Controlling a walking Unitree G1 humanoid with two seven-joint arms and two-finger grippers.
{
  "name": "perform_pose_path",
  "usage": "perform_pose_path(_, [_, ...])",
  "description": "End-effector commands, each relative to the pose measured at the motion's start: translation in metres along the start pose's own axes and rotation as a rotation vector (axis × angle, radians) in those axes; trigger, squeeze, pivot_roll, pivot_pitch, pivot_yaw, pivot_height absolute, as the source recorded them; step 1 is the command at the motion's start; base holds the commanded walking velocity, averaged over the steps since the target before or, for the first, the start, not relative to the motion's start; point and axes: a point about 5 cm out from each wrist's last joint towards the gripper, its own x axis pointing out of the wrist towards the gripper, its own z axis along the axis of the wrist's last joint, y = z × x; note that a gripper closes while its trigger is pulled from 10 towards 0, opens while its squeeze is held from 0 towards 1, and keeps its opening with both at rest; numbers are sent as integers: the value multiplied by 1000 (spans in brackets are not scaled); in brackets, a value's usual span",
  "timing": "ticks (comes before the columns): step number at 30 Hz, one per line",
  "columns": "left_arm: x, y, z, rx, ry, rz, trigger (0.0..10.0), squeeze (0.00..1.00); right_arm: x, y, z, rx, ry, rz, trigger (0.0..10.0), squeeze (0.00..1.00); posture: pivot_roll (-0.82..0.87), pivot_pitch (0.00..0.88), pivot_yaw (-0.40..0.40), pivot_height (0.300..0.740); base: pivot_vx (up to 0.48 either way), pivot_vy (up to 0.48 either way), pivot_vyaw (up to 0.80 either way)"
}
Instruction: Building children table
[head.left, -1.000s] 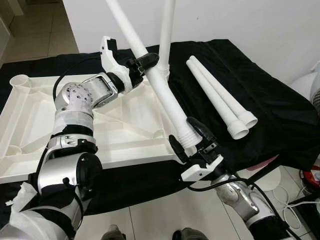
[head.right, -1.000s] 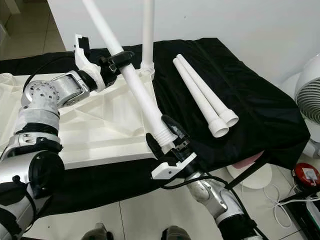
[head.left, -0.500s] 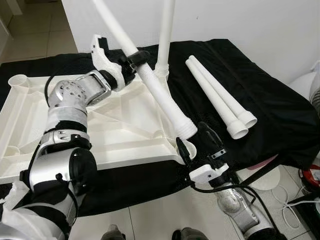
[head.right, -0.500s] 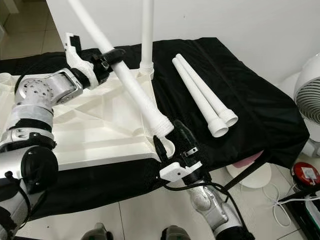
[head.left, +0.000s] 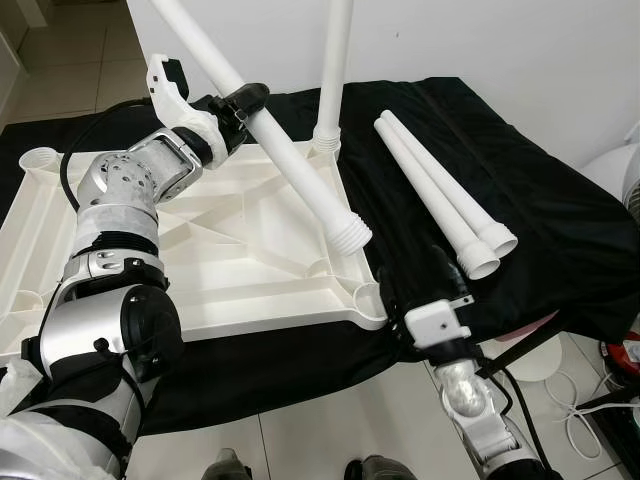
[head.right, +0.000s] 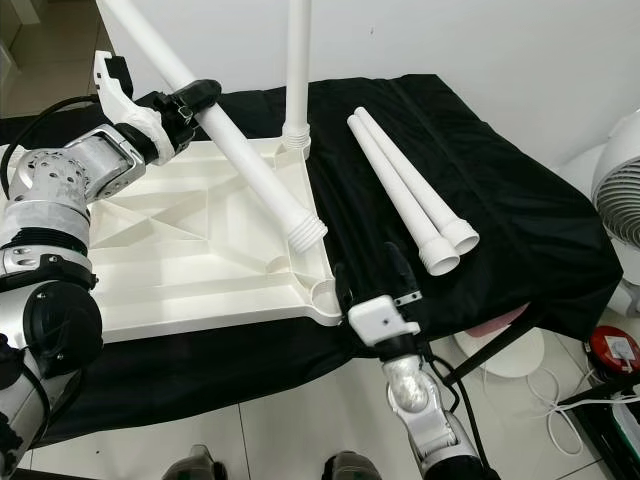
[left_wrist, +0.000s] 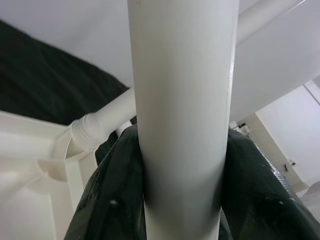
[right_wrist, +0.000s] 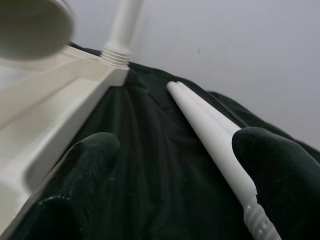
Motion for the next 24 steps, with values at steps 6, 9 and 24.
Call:
perform_pose_path(6, [-2,-13,6,138,-77,-41,10000,0,21,-16,6,83,38,-71,10000,0,-28,0,16,740,0,0,0])
perform_pose_path(9, [-2,-19,-11,267,-70,-43,10000,0,41,-22,21,144,9,-19,10000,0,-28,0,14,740,0,0,0])
perform_pose_path(24, [3,-53,-52,465,-91,-125,10000,0,68,-2,68,208,-22,429,10000,204,-19,0,6,740,0,0,0])
